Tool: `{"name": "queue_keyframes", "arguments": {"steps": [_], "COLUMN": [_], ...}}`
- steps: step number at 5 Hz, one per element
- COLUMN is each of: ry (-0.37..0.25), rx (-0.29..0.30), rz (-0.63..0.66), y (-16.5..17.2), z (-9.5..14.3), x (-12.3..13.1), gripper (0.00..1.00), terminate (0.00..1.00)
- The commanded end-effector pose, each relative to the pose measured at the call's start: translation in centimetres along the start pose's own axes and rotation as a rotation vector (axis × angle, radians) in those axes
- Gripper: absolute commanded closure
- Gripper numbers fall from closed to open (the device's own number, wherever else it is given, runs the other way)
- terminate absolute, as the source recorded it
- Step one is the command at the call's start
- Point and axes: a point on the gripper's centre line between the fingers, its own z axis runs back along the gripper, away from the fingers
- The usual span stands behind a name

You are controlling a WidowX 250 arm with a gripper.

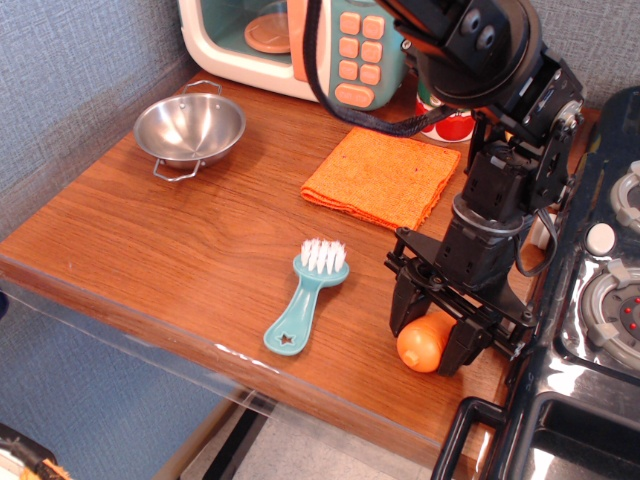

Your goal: Move the carrot and drop bottom left of table

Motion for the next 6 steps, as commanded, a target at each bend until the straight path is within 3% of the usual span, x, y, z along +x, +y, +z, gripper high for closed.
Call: {"name": "queue_keyframes", "arguments": {"steps": [1, 2, 4, 5, 6], "ry": [-0.211, -0.227, -0.170, -0.206, -0.219], "rx": [0.045, 0.117, 0.053, 0.036, 0.039], "rz": [-0.070, -0.013, 0.251, 0.327, 0.373], "y": [0.8, 4.0, 9.9, 13.5, 17.6], "z": [6.9, 8.2, 3.6, 1.1, 0.1], "x": [0.0, -3.8, -13.6, -16.9, -18.0], "gripper": [1.00, 1.00, 1.00, 1.00, 1.00], "terminate": [0.00, 0.00, 0.00, 0.00, 0.00]}}
